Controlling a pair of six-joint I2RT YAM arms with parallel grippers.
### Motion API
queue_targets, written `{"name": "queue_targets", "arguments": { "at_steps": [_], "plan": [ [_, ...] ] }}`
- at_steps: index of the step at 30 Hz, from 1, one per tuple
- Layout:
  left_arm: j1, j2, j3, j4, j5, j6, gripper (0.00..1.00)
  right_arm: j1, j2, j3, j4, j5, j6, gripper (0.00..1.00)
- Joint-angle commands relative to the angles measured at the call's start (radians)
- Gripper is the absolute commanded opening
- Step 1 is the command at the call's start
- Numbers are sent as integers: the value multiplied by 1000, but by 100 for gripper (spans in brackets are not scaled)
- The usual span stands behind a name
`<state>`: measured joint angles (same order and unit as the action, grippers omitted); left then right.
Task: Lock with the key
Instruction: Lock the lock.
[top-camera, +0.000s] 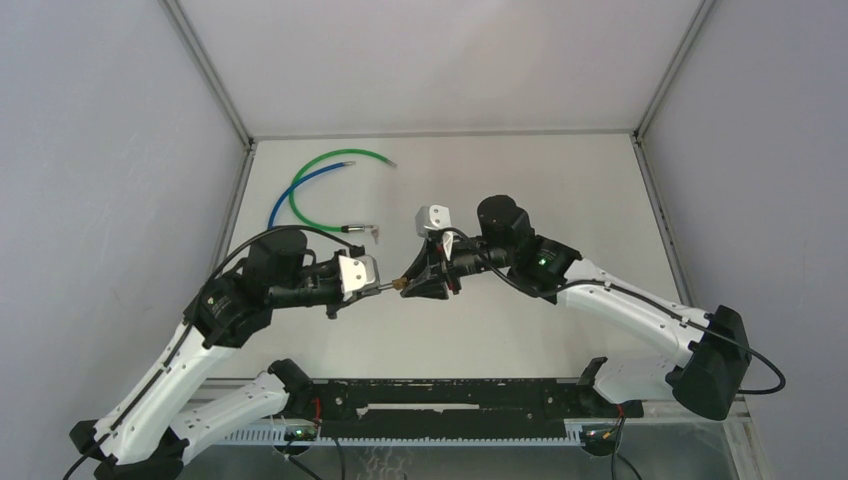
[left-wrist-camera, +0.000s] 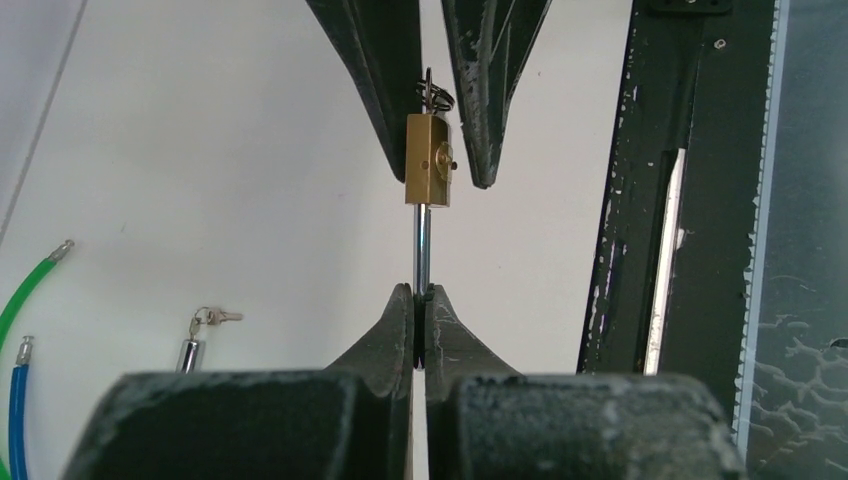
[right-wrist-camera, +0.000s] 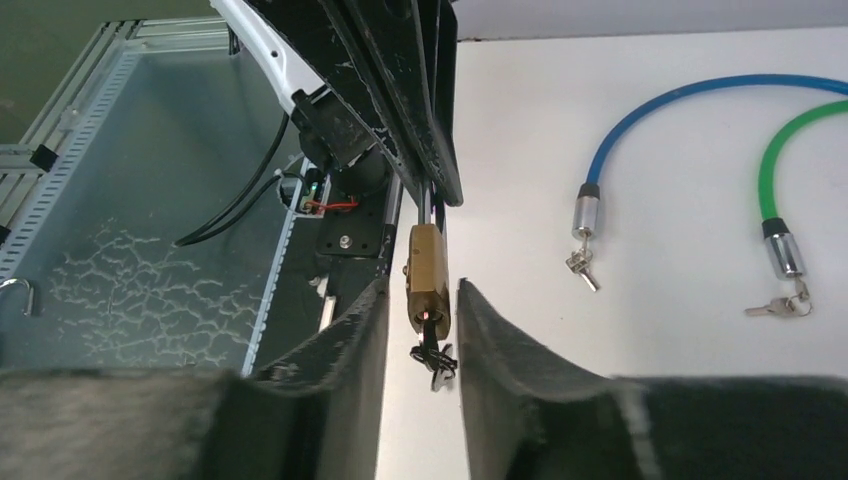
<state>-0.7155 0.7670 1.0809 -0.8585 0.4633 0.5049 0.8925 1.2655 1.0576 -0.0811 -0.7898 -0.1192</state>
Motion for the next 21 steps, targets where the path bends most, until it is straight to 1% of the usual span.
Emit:
{"name": "queue_targets", "arguments": {
  "at_steps": [1,4,7,13,15,16,17,19,20,21],
  "plan": [
    [-9,0,-2,9,4,26,0,9,-44,43,14,11,-16,42],
    [-10,0,-1,9,2,29,0,8,-46,43,16,13,-14,42],
    [-12,0,3,11,3,29,0,10,-41,43,21,10,-8,37],
    [-14,-2,4,12,3,30,0,10,-23,45,20,12,6,37],
    [-15,-1,4,14,4,30,0,12,-11,56,8,10,6,34],
    [-16,-1,4,15,5,30,0,13,-5,63,1,9,6,31],
    [-16,-1,4,17,4,31,0,13,2,72,-7,12,7,25],
    [-18,0,6,20,5,28,0,14,18,89,-26,12,5,7],
    [-18,-1,6,22,4,24,0,15,24,97,-39,15,6,0],
    [-18,-2,9,26,5,19,0,14,28,103,-48,18,5,0]
  ]
}}
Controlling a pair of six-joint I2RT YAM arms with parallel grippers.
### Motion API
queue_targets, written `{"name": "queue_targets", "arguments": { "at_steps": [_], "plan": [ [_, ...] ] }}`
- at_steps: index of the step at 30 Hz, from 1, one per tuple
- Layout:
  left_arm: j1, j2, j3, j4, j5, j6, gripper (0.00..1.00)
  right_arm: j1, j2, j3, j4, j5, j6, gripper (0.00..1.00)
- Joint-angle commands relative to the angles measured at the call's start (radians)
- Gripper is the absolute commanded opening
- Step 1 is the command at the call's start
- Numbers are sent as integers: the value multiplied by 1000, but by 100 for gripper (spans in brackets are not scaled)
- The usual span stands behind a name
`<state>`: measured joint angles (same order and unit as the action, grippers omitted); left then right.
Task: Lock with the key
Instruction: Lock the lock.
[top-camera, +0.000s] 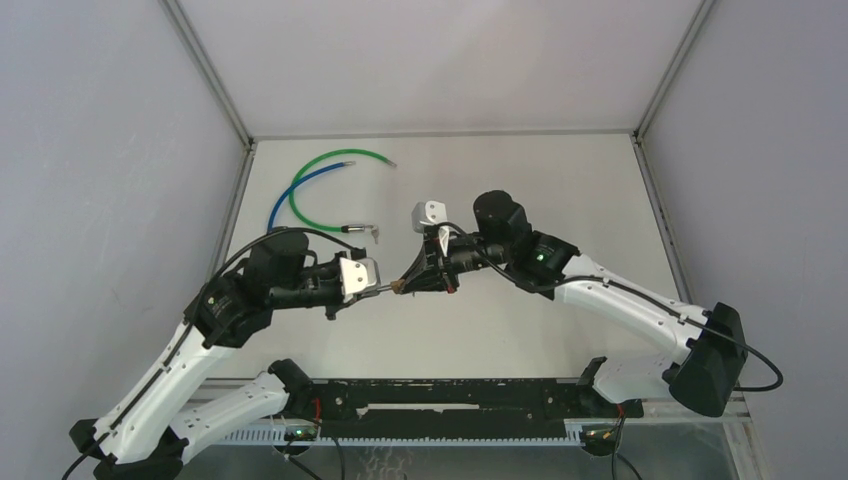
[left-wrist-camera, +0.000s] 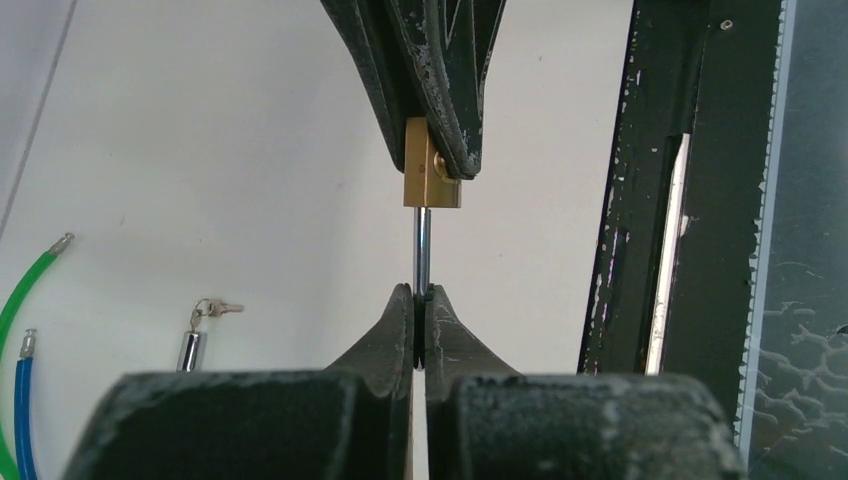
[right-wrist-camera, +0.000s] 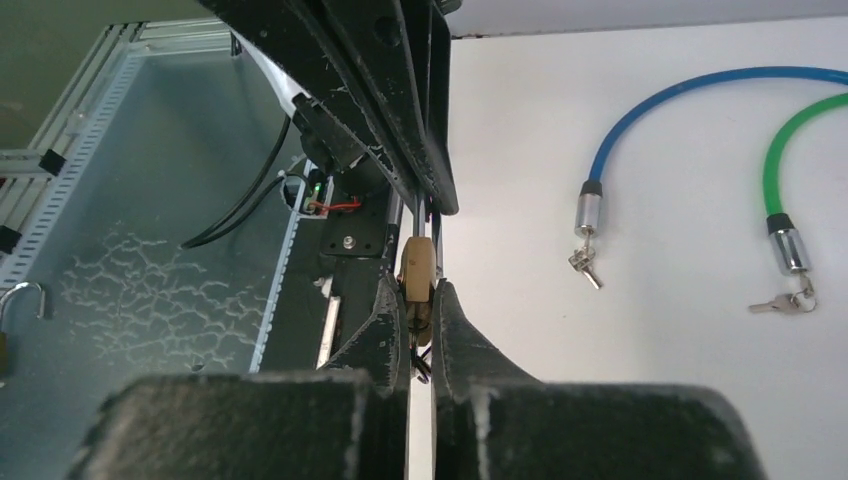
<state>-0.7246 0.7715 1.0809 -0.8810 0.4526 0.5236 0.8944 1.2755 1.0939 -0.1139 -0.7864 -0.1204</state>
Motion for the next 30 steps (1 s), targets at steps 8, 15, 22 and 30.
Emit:
{"name": "queue_targets", "arguments": {
  "at_steps": [8,15,22,30],
  "plan": [
    [-9,-67,11,100,31,-127,56,-54,-54,32,68,-86,84,0],
    [-8,-240,-16,172,2,-255,71,-111,-169,-83,316,-222,200,0],
    [-7,-204,6,314,120,-444,57,-103,-192,-127,522,-233,321,0],
    [-14,-177,-25,376,136,-515,51,-64,-217,-126,486,-167,273,0]
  ]
}}
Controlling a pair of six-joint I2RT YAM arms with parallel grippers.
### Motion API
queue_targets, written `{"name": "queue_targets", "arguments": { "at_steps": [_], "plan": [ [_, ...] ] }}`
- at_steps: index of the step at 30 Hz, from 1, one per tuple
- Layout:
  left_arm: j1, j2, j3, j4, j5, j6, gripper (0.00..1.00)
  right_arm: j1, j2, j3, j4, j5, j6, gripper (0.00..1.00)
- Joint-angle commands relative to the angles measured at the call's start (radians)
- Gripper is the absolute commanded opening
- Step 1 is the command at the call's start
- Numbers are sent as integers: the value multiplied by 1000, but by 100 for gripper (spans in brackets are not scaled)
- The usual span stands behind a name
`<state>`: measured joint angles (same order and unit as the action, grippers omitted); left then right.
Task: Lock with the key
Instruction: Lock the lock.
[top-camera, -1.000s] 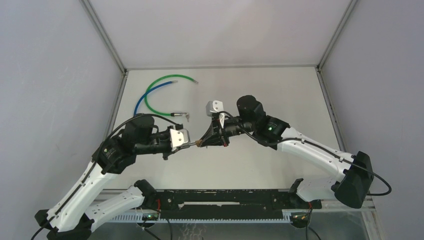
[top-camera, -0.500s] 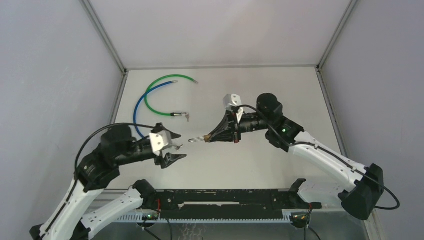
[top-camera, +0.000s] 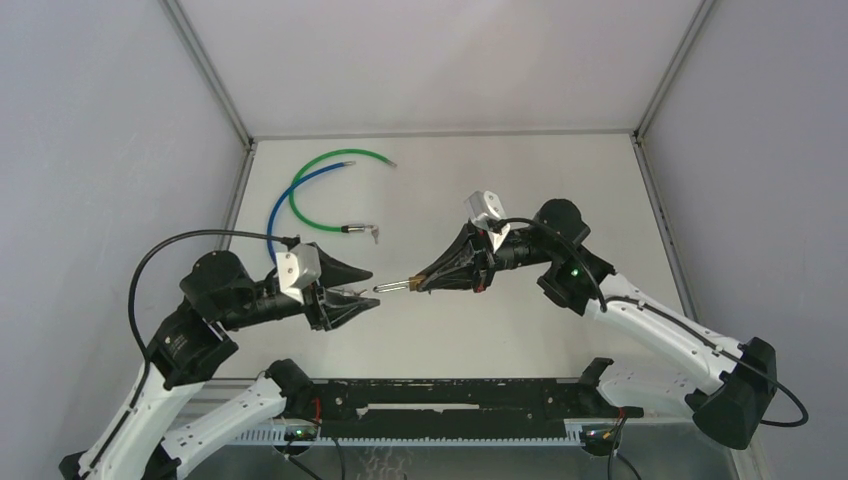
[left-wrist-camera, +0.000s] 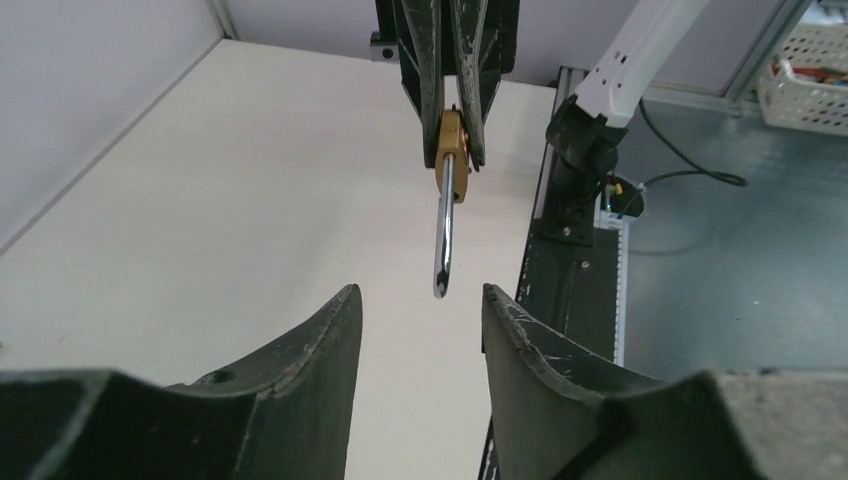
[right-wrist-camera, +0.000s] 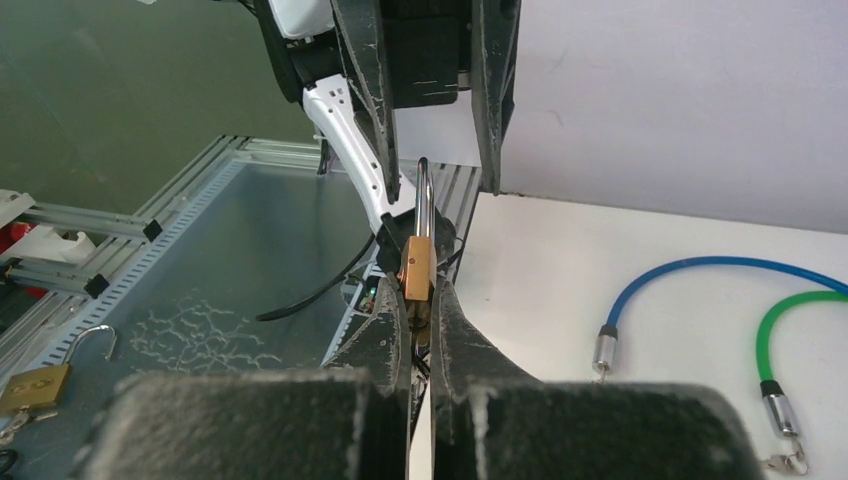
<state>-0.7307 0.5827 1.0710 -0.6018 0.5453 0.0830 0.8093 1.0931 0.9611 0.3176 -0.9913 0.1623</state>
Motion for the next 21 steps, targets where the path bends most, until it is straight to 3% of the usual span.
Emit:
{"name": "queue_targets", "arguments": {
  "at_steps": [1,11,17,21],
  "plan": [
    [-9,16,-18,116,42,-104,48,23,-35,7,50,44,-15,0],
    [-13,32,-46,178,71,-147,27,26,-30,6,47,82,-21,0],
    [-15,47,-57,210,67,-167,23,30,-20,7,79,98,3,0],
    [-15,49,-62,241,61,-175,1,37,-17,7,77,94,3,0]
  ]
}}
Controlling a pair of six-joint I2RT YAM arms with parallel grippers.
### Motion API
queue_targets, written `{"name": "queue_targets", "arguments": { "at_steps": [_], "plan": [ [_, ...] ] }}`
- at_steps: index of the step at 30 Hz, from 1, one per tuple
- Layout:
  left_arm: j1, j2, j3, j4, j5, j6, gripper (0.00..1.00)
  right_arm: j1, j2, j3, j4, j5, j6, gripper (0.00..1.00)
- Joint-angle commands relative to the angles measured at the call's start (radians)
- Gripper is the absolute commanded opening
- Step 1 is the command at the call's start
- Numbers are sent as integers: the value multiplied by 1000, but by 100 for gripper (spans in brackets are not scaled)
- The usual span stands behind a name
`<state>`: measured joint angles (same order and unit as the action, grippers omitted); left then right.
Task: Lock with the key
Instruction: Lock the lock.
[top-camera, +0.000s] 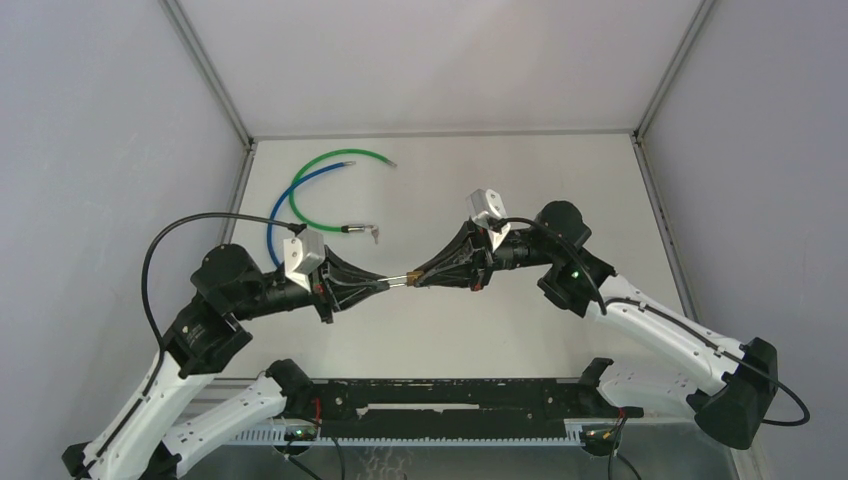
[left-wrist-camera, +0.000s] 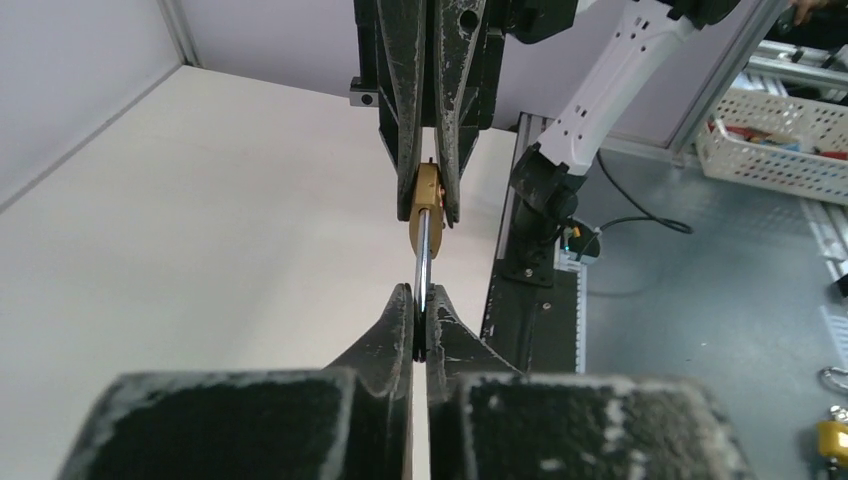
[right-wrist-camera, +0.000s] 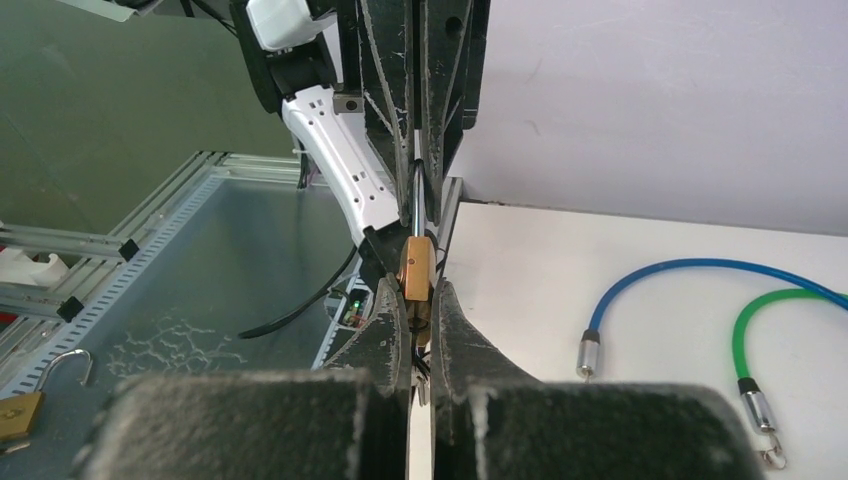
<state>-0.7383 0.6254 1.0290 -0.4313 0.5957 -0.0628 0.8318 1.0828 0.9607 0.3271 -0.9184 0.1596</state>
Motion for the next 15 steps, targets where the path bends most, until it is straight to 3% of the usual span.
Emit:
{"name": "queue_targets", "arguments": {
  "at_steps": [1,7,15],
  "plan": [
    [-7,6,-21,78,10,-35,0,14,-6,7,67,18,6,0],
    [-8,-1,-30,158,11,-64,0,16,6,7,78,-8,25,0],
    [-42,8,-100,274,-60,-67,0,72,47,7,237,65,112,0]
  ]
}}
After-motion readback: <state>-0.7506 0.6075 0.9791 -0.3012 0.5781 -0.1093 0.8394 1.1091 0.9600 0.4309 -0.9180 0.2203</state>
